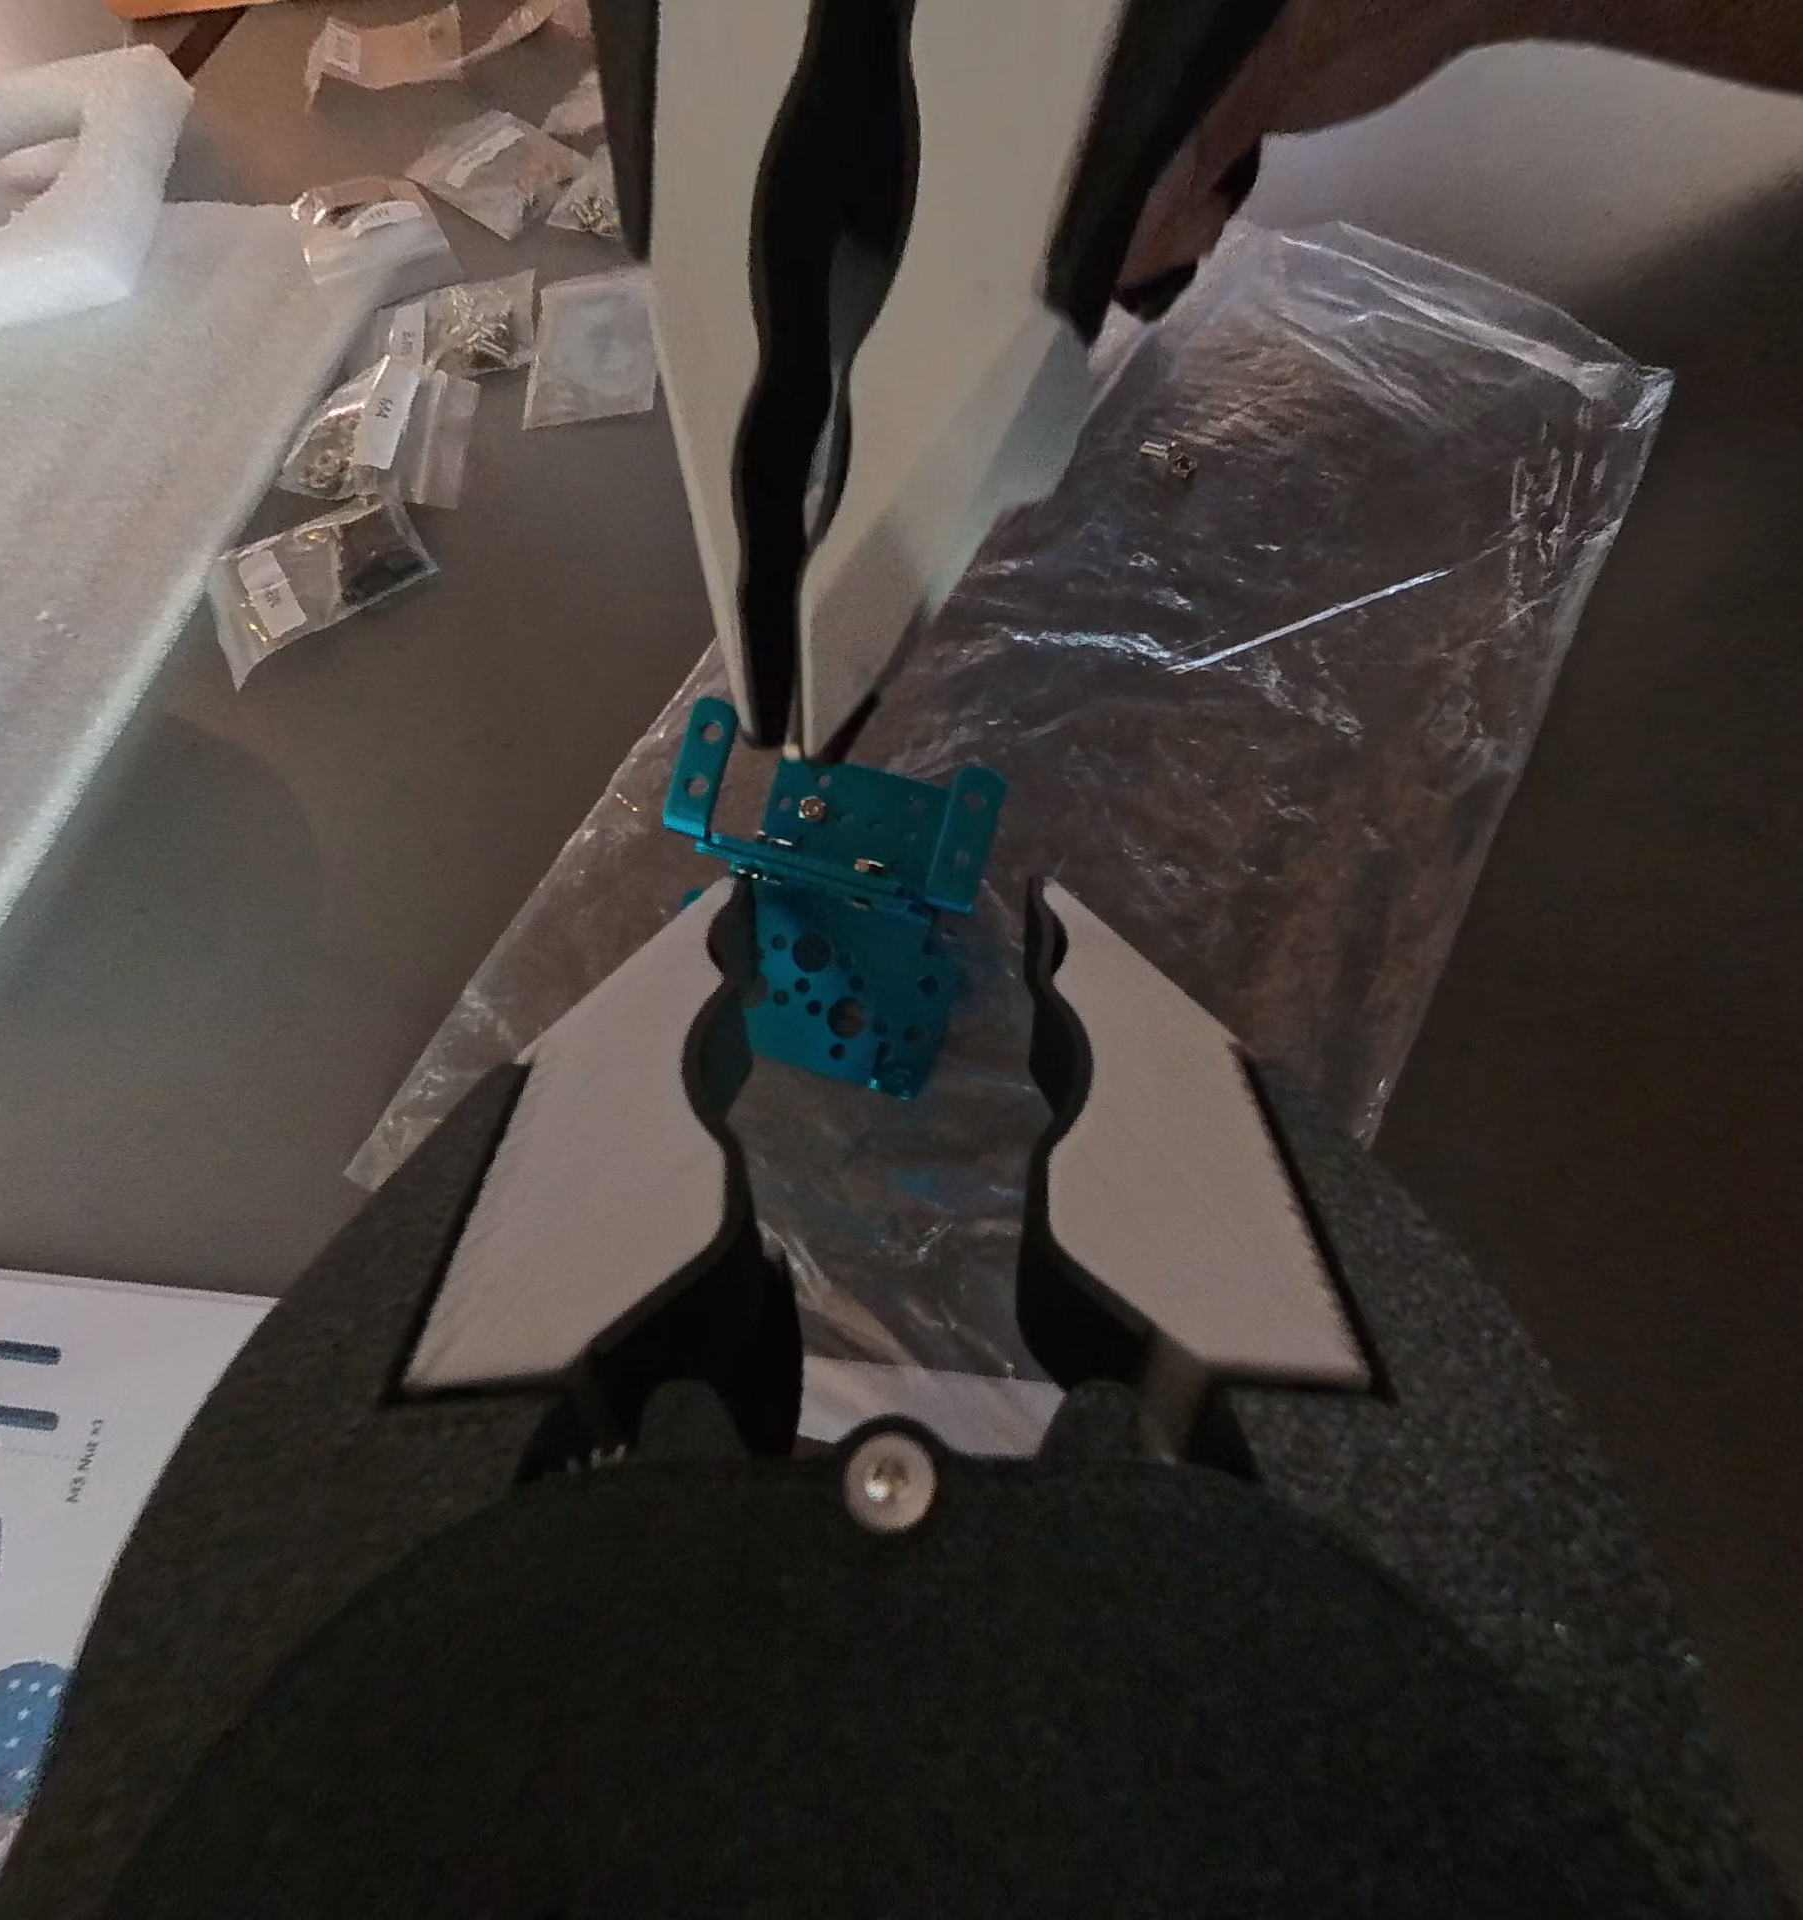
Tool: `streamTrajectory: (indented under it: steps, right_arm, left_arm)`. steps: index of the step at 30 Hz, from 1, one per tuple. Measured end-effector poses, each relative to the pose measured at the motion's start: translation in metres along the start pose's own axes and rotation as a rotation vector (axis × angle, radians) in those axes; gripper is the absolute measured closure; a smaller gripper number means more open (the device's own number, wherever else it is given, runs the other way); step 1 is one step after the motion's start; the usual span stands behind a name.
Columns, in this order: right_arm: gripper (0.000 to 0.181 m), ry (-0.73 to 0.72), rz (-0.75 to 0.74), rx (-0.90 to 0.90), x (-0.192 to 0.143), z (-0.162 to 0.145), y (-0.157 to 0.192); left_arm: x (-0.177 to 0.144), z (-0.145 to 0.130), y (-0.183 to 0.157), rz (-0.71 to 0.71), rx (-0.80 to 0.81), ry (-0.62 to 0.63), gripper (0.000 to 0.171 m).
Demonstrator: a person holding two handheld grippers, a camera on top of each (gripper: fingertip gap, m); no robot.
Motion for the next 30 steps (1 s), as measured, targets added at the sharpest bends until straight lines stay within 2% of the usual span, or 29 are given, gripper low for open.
streamTrajectory:
  steps: [7,12,21,30]
  right_arm:
    - [0.178,-0.035,-0.046,-0.041,0.010,0.003,0.000]
    - [0.178,-0.001,-0.083,-0.082,0.015,-0.002,-0.002]
    - [0.178,-0.007,-0.082,-0.149,0.015,-0.004,-0.002]
    - [0.178,-0.029,-0.055,-0.127,0.015,-0.005,-0.003]
  left_arm:
    - [0.000,0.000,-0.001,0.006,0.018,0.003,0.120]
    - [0.001,0.000,-0.003,0.014,0.031,0.004,0.120]
    - [0.003,0.000,-0.003,0.026,0.047,0.012,0.120]
    - [0.003,-0.001,-0.004,0.027,0.053,0.015,0.121]
Point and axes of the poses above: each gripper's, where its closed fingertips meet, x out along the fingers, z out of its top, y = z × x across the jaws, the point moved 5 cm from there along -x, back along the fingers, and after that the axes turned 3 degrees about z, right-handed, at the moved point
